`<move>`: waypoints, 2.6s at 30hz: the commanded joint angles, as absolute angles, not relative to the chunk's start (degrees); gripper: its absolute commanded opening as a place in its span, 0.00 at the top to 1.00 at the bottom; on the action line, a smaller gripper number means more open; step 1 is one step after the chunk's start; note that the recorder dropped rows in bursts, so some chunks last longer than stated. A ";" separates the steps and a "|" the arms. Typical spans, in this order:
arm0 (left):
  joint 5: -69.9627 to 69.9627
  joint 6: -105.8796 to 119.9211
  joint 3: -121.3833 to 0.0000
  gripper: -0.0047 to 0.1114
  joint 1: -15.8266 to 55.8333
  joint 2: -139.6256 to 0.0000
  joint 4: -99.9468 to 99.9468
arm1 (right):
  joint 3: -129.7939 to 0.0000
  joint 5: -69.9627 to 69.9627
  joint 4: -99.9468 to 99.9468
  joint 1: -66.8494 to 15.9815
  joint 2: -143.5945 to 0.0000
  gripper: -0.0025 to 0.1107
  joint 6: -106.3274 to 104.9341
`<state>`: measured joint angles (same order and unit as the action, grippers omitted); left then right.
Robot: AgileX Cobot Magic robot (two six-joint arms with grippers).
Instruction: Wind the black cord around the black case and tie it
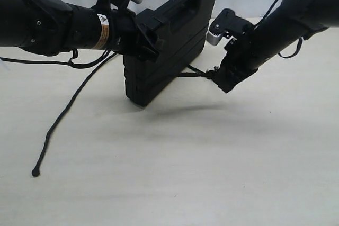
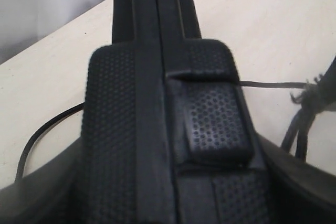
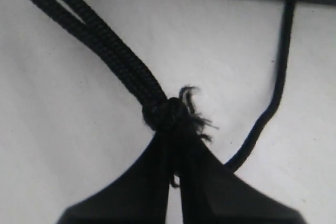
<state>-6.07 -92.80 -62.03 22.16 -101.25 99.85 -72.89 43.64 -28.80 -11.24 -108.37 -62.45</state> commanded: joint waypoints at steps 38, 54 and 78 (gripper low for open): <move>-7.80 -95.89 -62.10 0.96 22.56 -101.06 95.29 | -66.52 15.70 -63.79 1.14 -101.56 0.94 -80.80; -9.98 -95.79 -62.10 0.96 22.56 -101.06 95.34 | -71.82 32.23 -29.53 -2.26 -101.24 0.94 -67.20; -10.98 -94.18 -62.10 0.96 22.56 -101.06 99.88 | -66.40 46.33 14.61 -14.19 -104.38 0.44 -98.02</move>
